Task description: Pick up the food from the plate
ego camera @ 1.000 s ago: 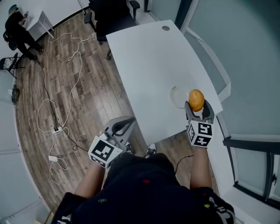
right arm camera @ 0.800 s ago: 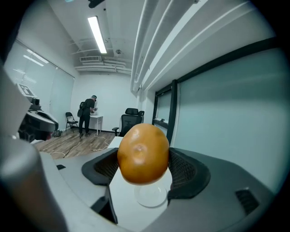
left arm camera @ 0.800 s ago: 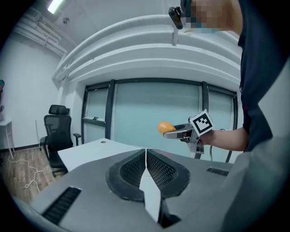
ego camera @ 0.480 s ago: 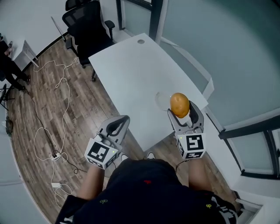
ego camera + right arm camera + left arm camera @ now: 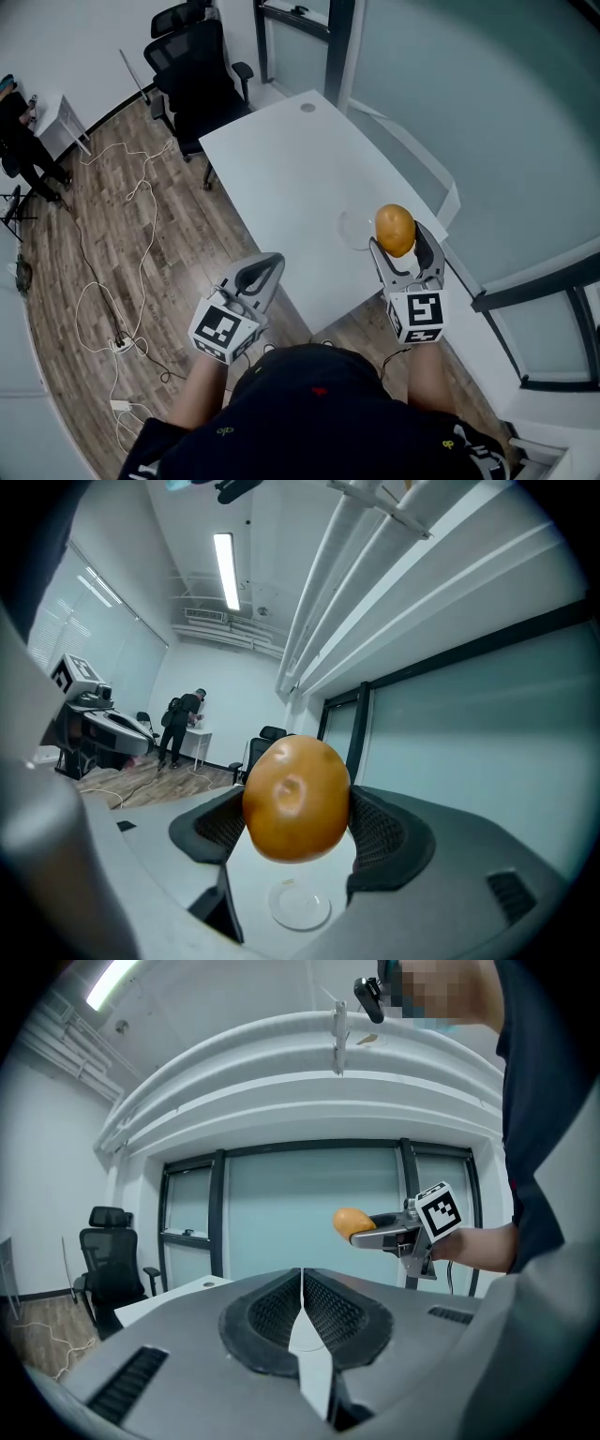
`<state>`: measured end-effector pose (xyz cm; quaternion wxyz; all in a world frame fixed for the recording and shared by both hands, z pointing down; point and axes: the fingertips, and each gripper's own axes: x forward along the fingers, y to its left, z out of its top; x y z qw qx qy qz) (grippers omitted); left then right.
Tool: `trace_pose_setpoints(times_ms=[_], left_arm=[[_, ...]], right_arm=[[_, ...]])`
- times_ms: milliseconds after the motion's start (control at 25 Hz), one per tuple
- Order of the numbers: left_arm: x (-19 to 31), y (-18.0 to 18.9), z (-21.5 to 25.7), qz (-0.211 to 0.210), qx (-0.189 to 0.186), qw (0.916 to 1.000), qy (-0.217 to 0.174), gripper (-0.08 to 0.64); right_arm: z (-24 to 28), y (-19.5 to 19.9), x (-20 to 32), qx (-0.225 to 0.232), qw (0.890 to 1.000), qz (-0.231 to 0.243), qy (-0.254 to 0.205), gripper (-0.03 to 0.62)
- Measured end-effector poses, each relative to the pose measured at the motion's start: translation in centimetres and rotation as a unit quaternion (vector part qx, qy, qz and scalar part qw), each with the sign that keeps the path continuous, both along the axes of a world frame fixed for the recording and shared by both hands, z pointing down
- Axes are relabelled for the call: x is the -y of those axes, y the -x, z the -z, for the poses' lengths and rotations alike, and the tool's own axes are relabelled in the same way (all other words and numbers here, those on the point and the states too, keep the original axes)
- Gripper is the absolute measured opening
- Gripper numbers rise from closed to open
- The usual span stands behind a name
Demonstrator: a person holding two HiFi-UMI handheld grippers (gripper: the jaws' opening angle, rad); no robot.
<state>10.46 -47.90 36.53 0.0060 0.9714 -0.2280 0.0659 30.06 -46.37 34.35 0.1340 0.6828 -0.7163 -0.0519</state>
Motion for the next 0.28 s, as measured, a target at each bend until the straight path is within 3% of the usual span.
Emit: trace_pose_setpoints(times_ms=[280], left_arm=[[0.2, 0.42, -0.06, 0.007, 0.002, 1.0, -0.001, 0.026]], right_arm=[[-0.04, 0.44, 0.8, 0.001, 1.0, 0.011, 0.002, 0.357]])
